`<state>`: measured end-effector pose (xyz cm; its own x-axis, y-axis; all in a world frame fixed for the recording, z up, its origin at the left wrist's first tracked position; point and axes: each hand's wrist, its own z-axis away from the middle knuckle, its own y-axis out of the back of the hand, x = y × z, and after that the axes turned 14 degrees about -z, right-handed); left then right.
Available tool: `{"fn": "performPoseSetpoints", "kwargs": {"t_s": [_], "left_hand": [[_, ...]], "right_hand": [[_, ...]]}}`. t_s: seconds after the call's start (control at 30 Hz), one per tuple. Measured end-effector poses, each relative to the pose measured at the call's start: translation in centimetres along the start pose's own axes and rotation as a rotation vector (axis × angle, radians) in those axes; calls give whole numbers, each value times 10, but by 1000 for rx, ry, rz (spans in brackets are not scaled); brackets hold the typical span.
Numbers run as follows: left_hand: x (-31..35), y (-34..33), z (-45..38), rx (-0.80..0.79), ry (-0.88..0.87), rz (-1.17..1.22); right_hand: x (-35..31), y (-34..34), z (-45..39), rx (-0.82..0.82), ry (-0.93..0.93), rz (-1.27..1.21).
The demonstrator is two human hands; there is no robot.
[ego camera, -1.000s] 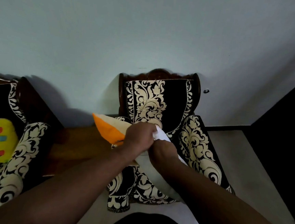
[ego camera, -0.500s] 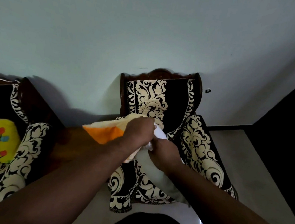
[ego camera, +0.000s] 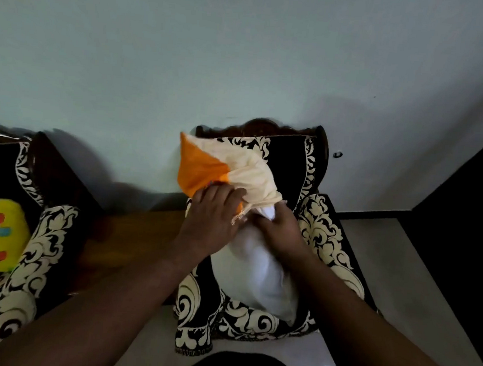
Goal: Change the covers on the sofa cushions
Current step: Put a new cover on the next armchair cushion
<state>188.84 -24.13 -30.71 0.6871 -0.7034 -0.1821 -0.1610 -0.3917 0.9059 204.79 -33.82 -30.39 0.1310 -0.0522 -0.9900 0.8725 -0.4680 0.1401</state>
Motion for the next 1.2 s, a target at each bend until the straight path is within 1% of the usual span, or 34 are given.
{"fn": "performPoseSetpoints", "kwargs": {"t_s": [0.1,0.17,0.2,0.23,0.3,0.37,0.43,0.5,0.53,0.57,0.63,0.67,0.77,0.83,0.87,0.93,0.97,1.0,1.03,1.07,1.1,1.17,1.2], "left_hand": [[-15,-12,2,-51,104,191],[-13,-6,-4,-54,164,327],[-4,4,-6,-67,190,409],[8,14,-8,-90,194,503],[35,32,-4,-124,161,673],[48,37,2,-119,149,751],[43,37,3,-127,184,681],[31,35,-4,-168,253,636],[26,36,-10,-166,309,665],[22,35,-18,-145,369,712],[16,32,-33,-72,482,769],[15,29,-38,-44,527,790],[20,20,-44,10,684,976],[22,17,-43,84,822,1069],[20,15,-44,105,892,1098],[13,16,-49,100,1065,1210],[10,17,-52,78,1139,1298],[9,20,-55,34,1178,1376],[10,21,-56,-13,1165,1409],[12,22,-59,-43,1100,1370],[14,23,-61,-53,1003,1281],[12,23,-65,-54,796,1095],[6,22,-66,-96,699,994]], "right_hand": [[-8,12,1,15,-88,-139],[-17,19,-3,38,-144,-227],[-20,21,-7,78,-171,-289],[-28,24,-9,133,-191,-334],[-36,34,-17,242,-202,-326],[-41,36,-19,264,-214,-295],[-36,32,-17,194,-234,-364],[-32,29,-12,123,-279,-525],[-35,28,-9,82,-303,-619],[-39,27,-7,3,-305,-716],[-47,24,-4,-146,-261,-875],[-49,24,-5,-150,-220,-876],[-55,29,-5,0,-94,-723],[-47,32,4,18,-46,-728],[-41,34,14,61,-3,-656],[-19,25,35,51,101,-494],[-7,17,44,16,117,-383],[7,11,47,7,66,-291],[20,4,49,15,4,-267],[24,-1,48,32,-39,-270],[29,-5,45,50,-59,-311],[21,-10,41,178,-75,-449],[12,-10,40,271,-114,-538]]}}
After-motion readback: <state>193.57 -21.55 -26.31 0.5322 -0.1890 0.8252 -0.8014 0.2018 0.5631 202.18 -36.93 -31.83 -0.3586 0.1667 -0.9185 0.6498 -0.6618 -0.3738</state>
